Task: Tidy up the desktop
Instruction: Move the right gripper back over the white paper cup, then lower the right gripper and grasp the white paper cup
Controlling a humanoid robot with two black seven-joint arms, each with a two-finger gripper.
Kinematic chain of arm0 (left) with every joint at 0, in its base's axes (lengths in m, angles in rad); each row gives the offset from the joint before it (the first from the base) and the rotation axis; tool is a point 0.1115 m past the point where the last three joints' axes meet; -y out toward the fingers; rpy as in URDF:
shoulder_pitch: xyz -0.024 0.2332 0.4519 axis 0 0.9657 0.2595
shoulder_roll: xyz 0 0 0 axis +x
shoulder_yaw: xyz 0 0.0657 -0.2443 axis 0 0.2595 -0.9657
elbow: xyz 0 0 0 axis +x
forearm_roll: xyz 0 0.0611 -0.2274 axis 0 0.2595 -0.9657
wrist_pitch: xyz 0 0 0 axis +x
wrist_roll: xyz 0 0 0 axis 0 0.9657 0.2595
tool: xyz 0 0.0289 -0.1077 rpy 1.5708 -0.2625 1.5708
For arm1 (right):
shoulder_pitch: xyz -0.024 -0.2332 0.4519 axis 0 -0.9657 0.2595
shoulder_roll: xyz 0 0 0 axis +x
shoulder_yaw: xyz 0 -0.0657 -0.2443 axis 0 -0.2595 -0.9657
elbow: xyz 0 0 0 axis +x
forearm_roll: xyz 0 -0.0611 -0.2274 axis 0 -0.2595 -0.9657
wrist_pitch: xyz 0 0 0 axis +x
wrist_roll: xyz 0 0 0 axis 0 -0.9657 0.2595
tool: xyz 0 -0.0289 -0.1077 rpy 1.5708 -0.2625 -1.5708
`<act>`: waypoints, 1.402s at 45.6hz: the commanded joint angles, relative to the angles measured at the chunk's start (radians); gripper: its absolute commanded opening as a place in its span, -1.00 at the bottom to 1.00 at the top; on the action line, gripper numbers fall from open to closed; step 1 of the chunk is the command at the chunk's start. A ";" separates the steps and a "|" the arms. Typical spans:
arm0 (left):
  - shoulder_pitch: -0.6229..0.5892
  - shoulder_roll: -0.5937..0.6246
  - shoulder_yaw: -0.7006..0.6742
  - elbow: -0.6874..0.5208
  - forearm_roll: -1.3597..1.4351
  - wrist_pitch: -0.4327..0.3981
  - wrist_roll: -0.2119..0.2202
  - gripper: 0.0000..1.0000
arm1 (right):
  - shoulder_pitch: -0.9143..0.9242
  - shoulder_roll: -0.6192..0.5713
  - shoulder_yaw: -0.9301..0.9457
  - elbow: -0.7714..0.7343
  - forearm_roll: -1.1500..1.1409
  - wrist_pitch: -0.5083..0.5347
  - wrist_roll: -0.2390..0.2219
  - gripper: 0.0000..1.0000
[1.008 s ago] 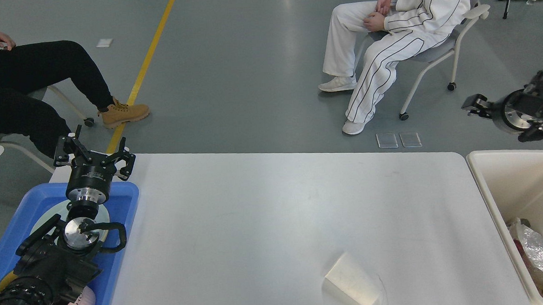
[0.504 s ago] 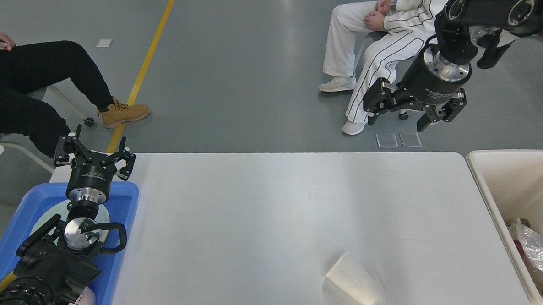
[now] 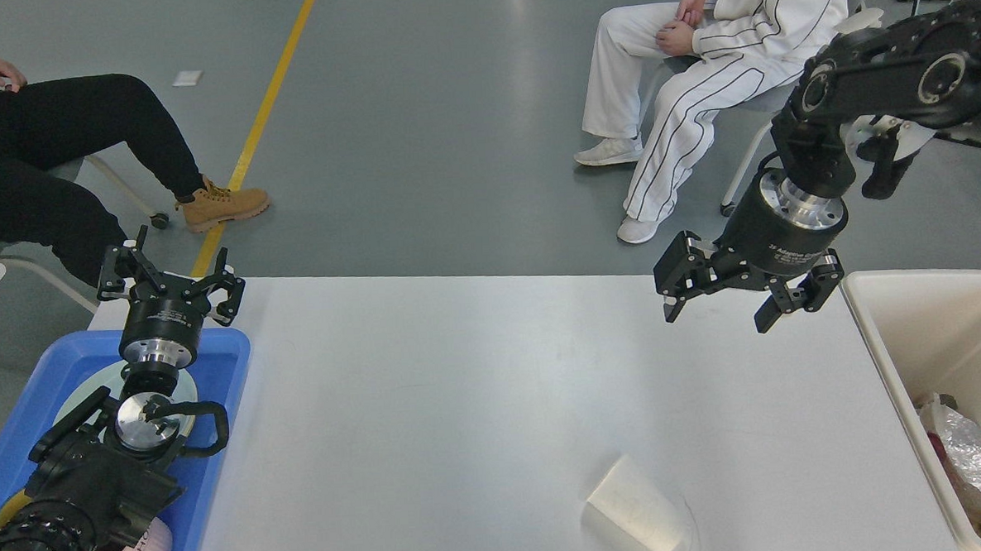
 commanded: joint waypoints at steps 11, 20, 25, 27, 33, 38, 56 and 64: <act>0.000 0.000 -0.001 0.000 0.000 0.000 0.001 0.93 | -0.257 0.066 0.137 0.013 -0.265 -0.093 -0.001 1.00; 0.000 0.000 -0.001 0.000 0.000 0.000 -0.001 0.93 | -0.324 0.087 0.231 0.013 -0.411 -0.093 0.002 1.00; 0.000 0.000 -0.001 0.000 0.000 0.000 0.001 0.93 | -0.373 0.104 0.273 0.010 -0.515 -0.095 0.000 1.00; 0.000 0.000 -0.001 0.000 0.000 -0.001 0.001 0.93 | -0.395 0.115 0.277 0.007 -0.553 -0.095 0.002 1.00; 0.000 0.000 -0.001 0.000 0.000 0.000 -0.001 0.93 | -0.450 0.142 0.282 0.002 -0.604 -0.098 0.000 1.00; 0.000 0.000 -0.001 0.000 0.000 -0.001 0.001 0.93 | -0.484 0.158 0.285 0.001 -0.609 -0.118 -0.001 1.00; 0.000 0.000 -0.001 0.000 0.000 -0.001 0.001 0.93 | -0.599 0.175 0.280 -0.037 -0.623 -0.276 -0.001 0.94; 0.000 0.000 -0.001 0.000 0.000 -0.001 0.001 0.93 | -0.629 0.173 0.283 -0.031 -0.679 -0.345 -0.001 0.87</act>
